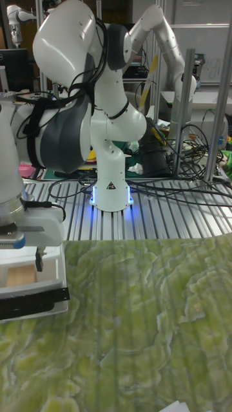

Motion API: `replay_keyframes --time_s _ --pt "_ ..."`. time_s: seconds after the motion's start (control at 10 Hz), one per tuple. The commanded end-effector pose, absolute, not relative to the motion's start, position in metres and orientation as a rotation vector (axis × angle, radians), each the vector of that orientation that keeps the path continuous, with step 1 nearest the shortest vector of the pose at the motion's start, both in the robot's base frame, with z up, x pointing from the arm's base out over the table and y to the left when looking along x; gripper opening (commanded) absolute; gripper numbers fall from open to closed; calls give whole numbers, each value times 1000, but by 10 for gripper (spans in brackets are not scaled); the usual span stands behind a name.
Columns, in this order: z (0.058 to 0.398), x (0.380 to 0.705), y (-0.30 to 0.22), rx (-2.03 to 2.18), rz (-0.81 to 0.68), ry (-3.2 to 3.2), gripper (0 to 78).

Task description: Take something out of a drawer

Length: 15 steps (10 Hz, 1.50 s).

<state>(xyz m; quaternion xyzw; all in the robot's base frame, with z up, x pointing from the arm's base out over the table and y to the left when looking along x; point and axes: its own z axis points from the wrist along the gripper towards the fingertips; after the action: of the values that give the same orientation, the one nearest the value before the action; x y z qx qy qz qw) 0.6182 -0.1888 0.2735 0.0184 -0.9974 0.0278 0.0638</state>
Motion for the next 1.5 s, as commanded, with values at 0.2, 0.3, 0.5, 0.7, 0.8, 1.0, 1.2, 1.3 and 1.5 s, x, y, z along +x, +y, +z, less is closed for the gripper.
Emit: replay_keyframes --time_s 0.2,0.3,0.5,0.7,0.8,1.0,1.2,1.3,1.5 --pt "259 612 -191 46 80 -3022 775" --pt "257 611 -192 46 79 -3022 775" --pt "251 610 -195 54 76 -3023 775" --pt "244 607 -197 64 67 -3027 775" --pt "240 605 -198 65 67 -3029 775" --pt "236 603 -197 66 69 -3030 775" --pt "234 603 -197 70 72 -3028 775" --pt "232 603 -196 73 73 -3024 775" --pt "227 603 -195 63 72 -3023 775"
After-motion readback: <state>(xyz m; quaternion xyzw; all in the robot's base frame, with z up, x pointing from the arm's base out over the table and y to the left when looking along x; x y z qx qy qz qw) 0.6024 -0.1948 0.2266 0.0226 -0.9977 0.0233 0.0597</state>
